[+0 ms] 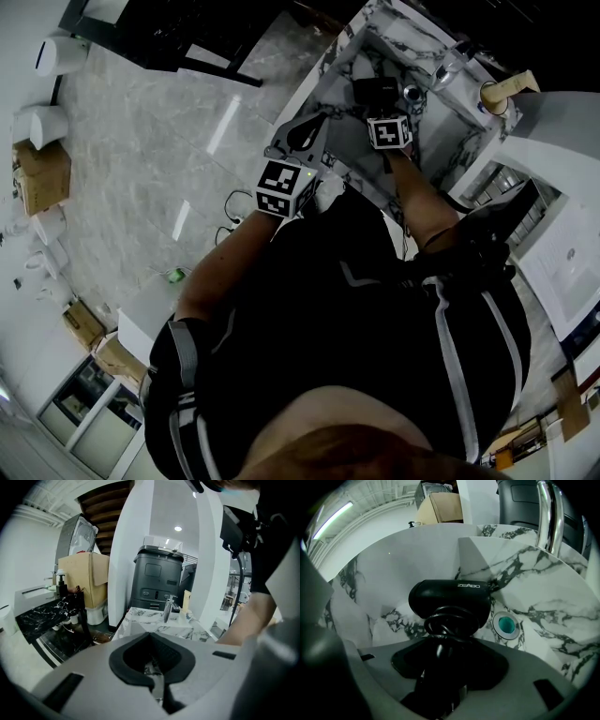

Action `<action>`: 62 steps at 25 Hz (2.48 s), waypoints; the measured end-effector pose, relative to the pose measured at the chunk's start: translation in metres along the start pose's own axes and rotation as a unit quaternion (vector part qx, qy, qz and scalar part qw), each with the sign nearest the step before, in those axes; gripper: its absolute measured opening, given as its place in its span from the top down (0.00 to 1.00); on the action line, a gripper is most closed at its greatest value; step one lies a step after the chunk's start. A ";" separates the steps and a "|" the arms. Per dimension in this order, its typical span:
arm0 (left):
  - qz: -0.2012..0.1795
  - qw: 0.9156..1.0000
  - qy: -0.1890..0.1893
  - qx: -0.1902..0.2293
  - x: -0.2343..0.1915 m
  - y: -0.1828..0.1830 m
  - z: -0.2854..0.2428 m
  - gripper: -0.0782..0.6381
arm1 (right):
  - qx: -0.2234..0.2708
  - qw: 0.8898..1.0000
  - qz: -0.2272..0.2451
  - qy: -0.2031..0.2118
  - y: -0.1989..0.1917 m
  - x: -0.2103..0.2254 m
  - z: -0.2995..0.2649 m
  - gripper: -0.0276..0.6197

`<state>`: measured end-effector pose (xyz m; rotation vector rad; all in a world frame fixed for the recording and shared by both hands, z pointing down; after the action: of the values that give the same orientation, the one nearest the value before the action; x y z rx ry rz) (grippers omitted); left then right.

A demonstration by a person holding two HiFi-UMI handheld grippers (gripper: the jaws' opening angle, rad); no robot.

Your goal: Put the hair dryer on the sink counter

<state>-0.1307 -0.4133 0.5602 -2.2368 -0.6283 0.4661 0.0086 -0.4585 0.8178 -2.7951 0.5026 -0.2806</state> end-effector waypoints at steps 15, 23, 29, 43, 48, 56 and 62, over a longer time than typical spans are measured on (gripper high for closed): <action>-0.014 1.000 -0.008 0.003 0.012 -0.005 0.010 0.88 | -0.014 1.000 0.019 -0.005 0.000 -0.003 0.000 0.56; -0.028 0.999 -0.026 0.023 0.018 -0.007 0.026 0.88 | 0.021 1.000 0.005 -0.019 0.013 -0.006 0.033 0.55; -0.051 0.996 -0.050 0.044 0.022 -0.008 0.050 0.88 | 0.071 0.997 -0.015 -0.036 0.021 -0.021 0.078 0.55; -0.097 0.983 -0.113 0.112 0.022 0.013 0.109 0.88 | 0.190 0.979 -0.047 -0.058 0.023 -0.066 0.199 0.60; -0.092 0.980 -0.119 0.133 0.019 0.022 0.128 0.88 | 0.244 0.966 -0.051 -0.066 0.025 -0.086 0.249 0.67; -0.110 0.971 -0.132 0.167 0.025 0.037 0.155 0.88 | 0.324 0.942 -0.048 -0.075 0.020 -0.120 0.326 0.77; -0.114 0.965 -0.149 0.184 0.026 0.042 0.171 0.88 | 0.367 0.924 -0.060 -0.094 0.011 -0.139 0.370 0.80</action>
<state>-0.1840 -0.3262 0.4143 -1.7325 -0.8657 0.7432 -0.0350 -0.3273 0.4475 -2.0860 0.1300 -0.1731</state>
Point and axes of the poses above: the fingertips, and each gripper's own axes: z backward along the fingers, x to its right, y out of its top, the point moved 4 cm from there along z, backward along the fingers, and after that the axes turned 10 degrees about -x, right-handed, at the moved point
